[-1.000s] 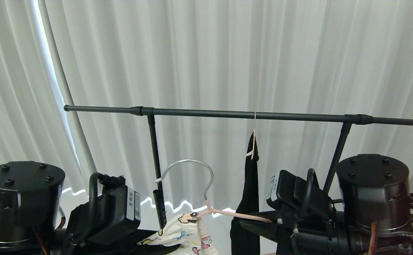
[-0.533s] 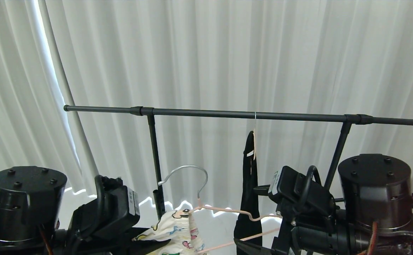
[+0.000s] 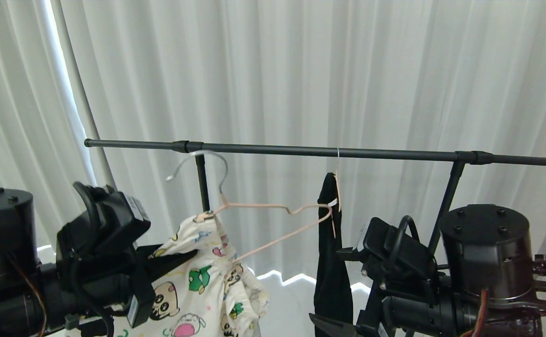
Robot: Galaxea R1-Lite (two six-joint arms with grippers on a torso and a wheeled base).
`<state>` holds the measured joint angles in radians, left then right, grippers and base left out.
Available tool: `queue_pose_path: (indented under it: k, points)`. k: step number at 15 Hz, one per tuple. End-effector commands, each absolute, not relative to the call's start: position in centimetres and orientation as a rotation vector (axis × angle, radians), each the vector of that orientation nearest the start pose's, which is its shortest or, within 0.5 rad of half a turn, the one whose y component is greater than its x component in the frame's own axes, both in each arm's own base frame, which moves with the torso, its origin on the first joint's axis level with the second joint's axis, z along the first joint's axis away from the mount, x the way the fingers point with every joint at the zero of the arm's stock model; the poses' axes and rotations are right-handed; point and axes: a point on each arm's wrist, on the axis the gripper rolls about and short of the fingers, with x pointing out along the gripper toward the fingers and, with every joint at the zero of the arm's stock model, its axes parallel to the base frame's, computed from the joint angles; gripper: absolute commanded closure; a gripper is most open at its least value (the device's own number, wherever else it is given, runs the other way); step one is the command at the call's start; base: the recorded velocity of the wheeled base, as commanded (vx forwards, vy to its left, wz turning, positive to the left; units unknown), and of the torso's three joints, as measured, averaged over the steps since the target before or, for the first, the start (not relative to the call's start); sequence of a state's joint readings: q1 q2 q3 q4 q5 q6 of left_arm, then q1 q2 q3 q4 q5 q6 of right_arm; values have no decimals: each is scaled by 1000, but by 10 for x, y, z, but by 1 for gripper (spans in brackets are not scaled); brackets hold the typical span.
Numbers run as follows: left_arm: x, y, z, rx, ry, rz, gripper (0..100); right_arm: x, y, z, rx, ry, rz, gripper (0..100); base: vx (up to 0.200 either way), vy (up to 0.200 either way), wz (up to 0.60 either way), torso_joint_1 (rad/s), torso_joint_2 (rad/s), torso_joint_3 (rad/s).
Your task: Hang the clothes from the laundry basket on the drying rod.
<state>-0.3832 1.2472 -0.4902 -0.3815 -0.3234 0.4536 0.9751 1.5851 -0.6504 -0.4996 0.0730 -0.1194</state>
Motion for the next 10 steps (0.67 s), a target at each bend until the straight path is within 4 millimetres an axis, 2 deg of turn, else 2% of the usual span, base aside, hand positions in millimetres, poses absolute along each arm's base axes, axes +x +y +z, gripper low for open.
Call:
queue_pose_path:
  k: [1, 4, 6, 8, 10]
  points:
    - [168, -73, 204, 423, 143, -746, 100, 156, 235, 158, -230, 400, 1035, 0, 0, 0, 0, 0, 0, 0]
    - [172, -79, 227, 424, 58, -753, 100, 182, 270, 169, -7, 431, 954, 0, 0, 0, 0, 0, 0, 0]
    - [170, -83, 235, 424, 22, -768, 100, 195, 287, 168, 47, 429, 874, 0, 0, 0, 0, 0, 0, 0]
    - [168, -86, 239, 424, 5, -782, 100, 201, 294, 163, 58, 435, 830, 0, 0, 0, 0, 0, 0, 0]
    - [167, -87, 239, 424, 0, -789, 100, 201, 293, 155, 41, 453, 794, 0, 0, 0, 0, 0, 0, 0]
